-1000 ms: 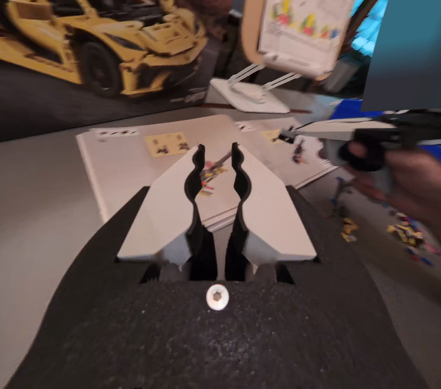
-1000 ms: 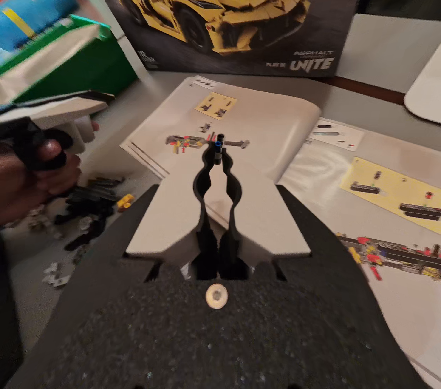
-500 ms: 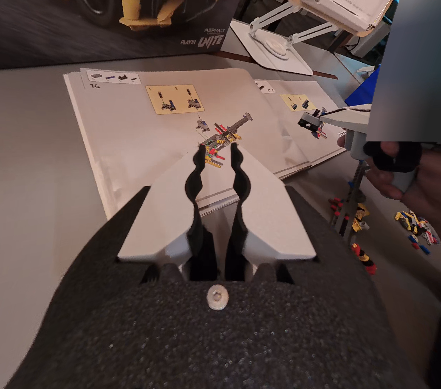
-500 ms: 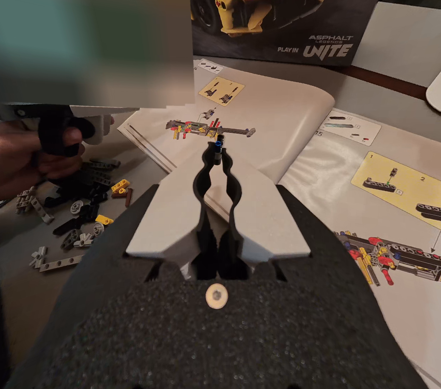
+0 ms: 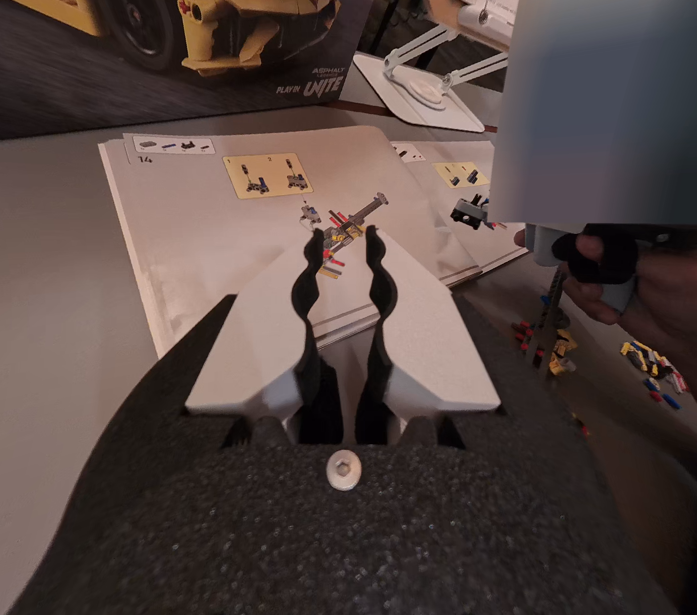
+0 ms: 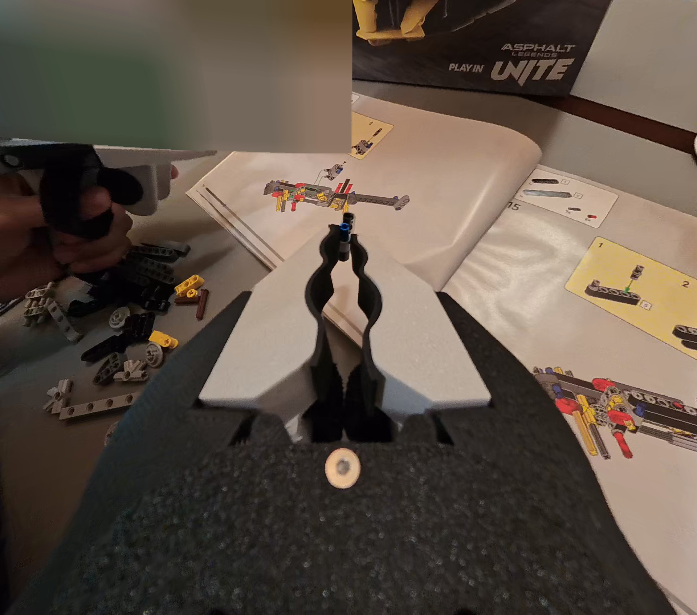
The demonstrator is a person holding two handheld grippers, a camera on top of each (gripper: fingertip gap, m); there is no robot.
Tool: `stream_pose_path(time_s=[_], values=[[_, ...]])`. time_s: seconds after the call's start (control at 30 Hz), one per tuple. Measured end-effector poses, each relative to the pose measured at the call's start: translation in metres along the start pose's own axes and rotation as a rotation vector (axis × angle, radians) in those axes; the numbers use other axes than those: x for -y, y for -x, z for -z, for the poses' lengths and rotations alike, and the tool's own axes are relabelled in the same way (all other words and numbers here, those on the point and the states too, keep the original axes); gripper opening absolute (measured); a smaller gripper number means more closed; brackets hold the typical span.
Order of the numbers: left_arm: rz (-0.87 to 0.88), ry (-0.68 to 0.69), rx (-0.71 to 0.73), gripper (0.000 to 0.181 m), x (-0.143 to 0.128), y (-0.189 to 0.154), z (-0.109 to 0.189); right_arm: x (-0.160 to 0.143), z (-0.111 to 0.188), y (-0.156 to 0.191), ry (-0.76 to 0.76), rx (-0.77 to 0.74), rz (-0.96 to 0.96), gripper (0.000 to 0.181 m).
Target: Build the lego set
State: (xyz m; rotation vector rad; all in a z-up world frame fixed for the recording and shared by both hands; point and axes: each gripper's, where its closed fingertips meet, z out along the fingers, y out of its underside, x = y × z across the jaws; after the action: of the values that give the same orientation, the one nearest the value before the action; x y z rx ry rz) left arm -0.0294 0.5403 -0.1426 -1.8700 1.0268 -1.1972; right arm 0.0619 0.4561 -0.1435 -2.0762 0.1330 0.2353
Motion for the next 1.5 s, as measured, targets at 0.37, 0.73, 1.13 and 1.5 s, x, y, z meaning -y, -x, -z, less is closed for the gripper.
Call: stream_pose_path(time_s=[0.37, 0.73, 1.13, 1.5], values=[[-0.007, 0.002, 0.049, 0.021, 0.006, 0.006, 0.008, 0.001, 0.001, 0.005, 0.011, -0.019, 0.033, 0.004], [-0.028, 0.051, 0.081, 0.022, -0.001, 0.013, 0.008, -0.001, 0.004, 0.004, 0.007, -0.020, 0.028, 0.004], [-0.143, 0.030, -0.107, 0.022, 0.003, -0.039, 0.009, 0.019, 0.054, 0.034, -0.098, -0.046, 0.109, 0.004], [-0.517, 0.251, -0.506, 0.033, -0.085, -0.134, 0.044, -0.064, 0.107, 0.074, -0.188, -0.184, 0.213, 0.003]])
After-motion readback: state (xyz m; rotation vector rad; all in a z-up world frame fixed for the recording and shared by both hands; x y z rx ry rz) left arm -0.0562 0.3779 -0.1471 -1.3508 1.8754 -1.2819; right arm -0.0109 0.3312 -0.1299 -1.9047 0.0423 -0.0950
